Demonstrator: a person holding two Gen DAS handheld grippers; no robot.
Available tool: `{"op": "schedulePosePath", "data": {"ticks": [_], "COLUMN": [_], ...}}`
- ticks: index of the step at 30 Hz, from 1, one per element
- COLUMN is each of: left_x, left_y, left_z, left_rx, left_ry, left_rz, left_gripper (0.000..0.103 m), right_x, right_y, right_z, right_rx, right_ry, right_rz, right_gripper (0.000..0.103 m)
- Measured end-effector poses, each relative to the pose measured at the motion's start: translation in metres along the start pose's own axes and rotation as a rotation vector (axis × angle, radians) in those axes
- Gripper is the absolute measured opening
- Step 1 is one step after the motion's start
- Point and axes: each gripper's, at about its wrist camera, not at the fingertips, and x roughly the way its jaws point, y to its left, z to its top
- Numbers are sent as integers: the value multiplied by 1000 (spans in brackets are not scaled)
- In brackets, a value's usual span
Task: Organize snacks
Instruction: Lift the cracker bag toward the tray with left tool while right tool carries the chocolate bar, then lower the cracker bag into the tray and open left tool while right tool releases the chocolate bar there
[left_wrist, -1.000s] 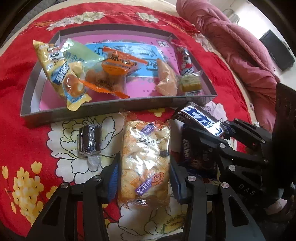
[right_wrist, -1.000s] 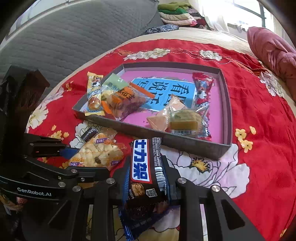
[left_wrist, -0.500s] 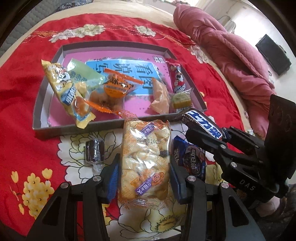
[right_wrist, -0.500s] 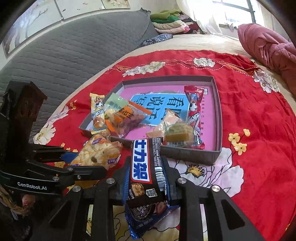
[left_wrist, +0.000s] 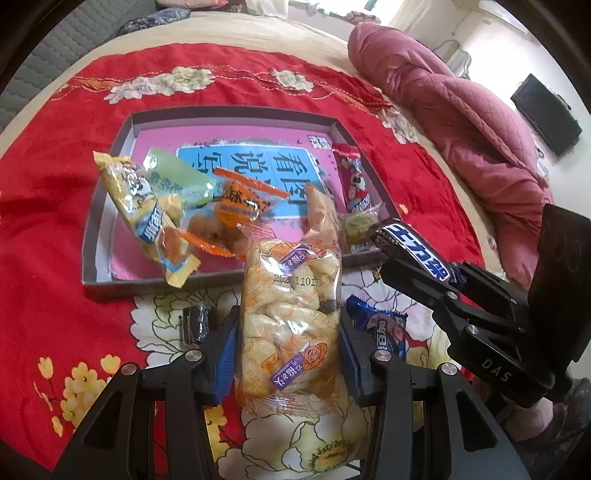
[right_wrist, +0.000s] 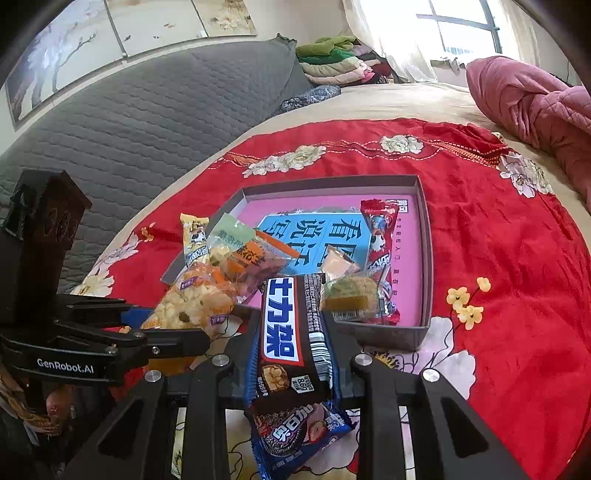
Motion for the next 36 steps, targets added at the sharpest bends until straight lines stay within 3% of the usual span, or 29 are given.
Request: {"op": "schedulePosePath", "data": {"ticks": [36], "left_x": [3], "left_y": [-8], "left_z": [53], "left_rx": [-23], "left_ry": [-81], "left_rz": [10], "left_gripper": [49], "right_x": [-12], "right_y": [-29], "right_z": [32], "right_rx": [77], "right_ry": [-153], "right_rz": [-47], "right_gripper": [29]}}
